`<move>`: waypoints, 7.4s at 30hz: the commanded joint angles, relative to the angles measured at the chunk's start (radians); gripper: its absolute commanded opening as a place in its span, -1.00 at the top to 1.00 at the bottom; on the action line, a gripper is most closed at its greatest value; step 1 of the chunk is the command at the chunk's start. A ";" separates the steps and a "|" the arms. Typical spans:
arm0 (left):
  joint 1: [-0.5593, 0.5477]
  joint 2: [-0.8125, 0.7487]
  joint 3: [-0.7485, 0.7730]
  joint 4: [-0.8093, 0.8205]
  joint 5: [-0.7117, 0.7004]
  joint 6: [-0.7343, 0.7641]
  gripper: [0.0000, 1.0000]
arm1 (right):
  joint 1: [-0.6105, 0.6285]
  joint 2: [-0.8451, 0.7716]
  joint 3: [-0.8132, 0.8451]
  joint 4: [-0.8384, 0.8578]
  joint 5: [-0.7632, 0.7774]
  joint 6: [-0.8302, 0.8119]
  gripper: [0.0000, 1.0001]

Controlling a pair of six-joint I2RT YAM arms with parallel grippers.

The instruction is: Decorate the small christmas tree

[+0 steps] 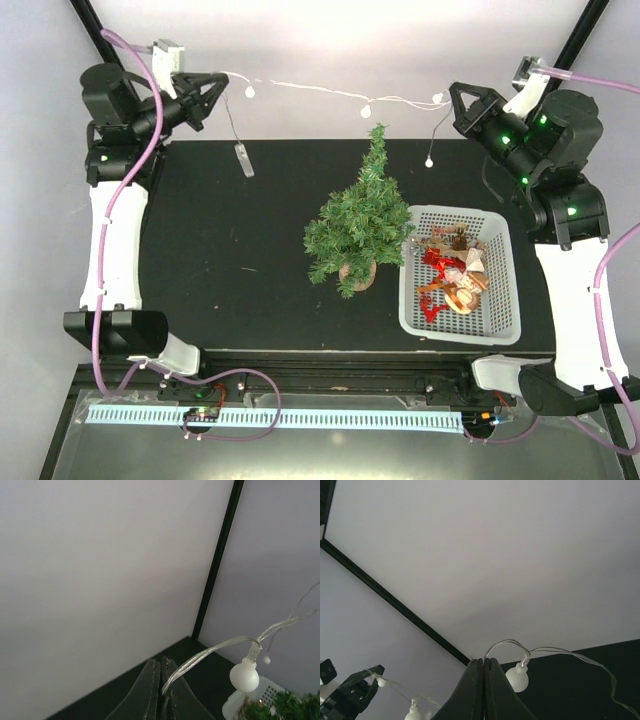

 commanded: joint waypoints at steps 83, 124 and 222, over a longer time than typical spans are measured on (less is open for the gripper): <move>0.036 -0.157 -0.376 -0.039 -0.255 0.339 0.97 | 0.525 -0.087 -0.061 -0.207 0.315 -0.212 0.98; 0.047 0.030 -0.075 -0.158 -0.332 0.301 0.97 | 0.665 -0.131 -0.198 -0.173 0.346 -0.216 0.60; -0.522 0.705 0.617 0.535 0.184 -0.139 0.97 | -0.067 0.425 -0.181 0.594 -0.856 -0.271 0.25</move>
